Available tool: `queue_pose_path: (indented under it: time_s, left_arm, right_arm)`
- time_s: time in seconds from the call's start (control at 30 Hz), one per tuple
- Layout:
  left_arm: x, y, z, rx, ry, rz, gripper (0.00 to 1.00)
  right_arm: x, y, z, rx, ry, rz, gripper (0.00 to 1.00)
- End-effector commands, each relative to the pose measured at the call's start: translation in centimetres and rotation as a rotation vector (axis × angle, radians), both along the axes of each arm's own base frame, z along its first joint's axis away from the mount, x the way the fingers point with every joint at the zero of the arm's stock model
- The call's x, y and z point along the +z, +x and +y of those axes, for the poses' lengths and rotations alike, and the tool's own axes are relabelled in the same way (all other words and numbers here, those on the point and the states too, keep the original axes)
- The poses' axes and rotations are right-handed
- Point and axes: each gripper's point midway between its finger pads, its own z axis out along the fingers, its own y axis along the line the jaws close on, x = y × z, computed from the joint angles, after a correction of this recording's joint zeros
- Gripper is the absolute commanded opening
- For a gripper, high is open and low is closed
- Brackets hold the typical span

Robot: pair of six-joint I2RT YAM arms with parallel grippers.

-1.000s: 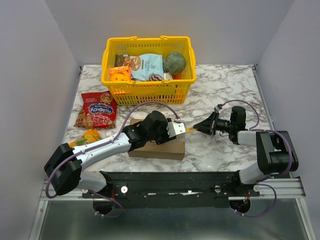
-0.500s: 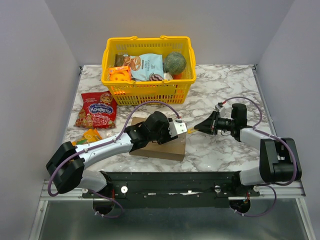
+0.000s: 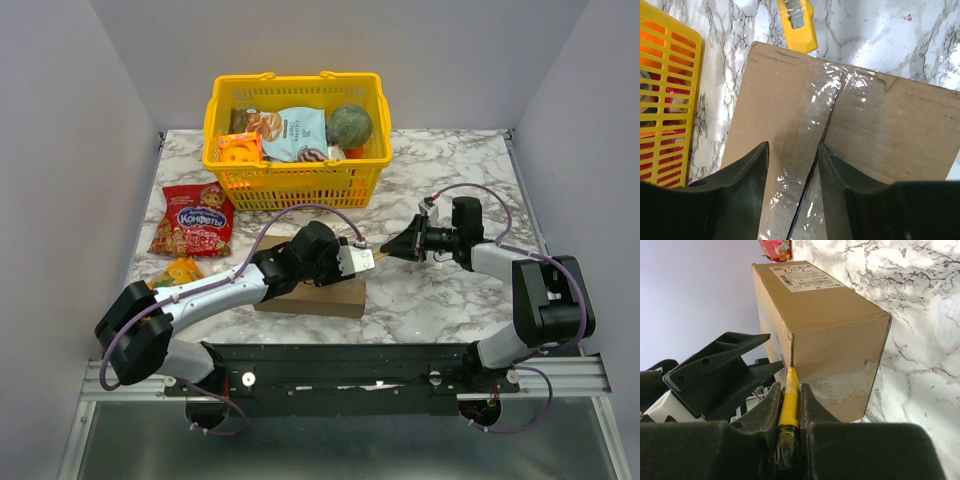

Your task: Unpack the express box

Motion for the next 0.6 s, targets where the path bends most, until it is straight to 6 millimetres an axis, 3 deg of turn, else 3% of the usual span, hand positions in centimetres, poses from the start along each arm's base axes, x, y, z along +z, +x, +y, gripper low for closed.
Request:
queue_pose_path:
  time_s: [0.0, 0.17, 0.33, 0.47, 0.57]
  left_arm:
    - [-0.2, 1.2, -1.6, -0.003, -0.002, -0.018, 0.52]
    - [-0.7, 3.0, -1.8, 0.090, 0.022, 0.006, 0.50]
    - [0.2, 6.0, -1.3, 0.252, -0.010, 0.022, 0.40]
    - [0.6, 6.6, -1.3, 0.294, -0.028, 0.016, 0.29]
    - [0.8, 6.7, -1.1, 0.307, -0.033, 0.010, 0.26]
  right_arm:
    - [0.2, -0.3, 0.8, 0.045, 0.004, -0.024, 0.00]
    - [-0.4, -0.7, 0.8, 0.045, -0.002, 0.009, 0.01]
    - [-0.6, -1.9, 0.2, 0.001, -0.050, 0.053, 0.00]
    - [-0.1, -1.7, 0.1, 0.007, -0.049, 0.057, 0.00]
    - [-0.6, -2.4, 0.1, 0.014, -0.037, 0.121, 0.00]
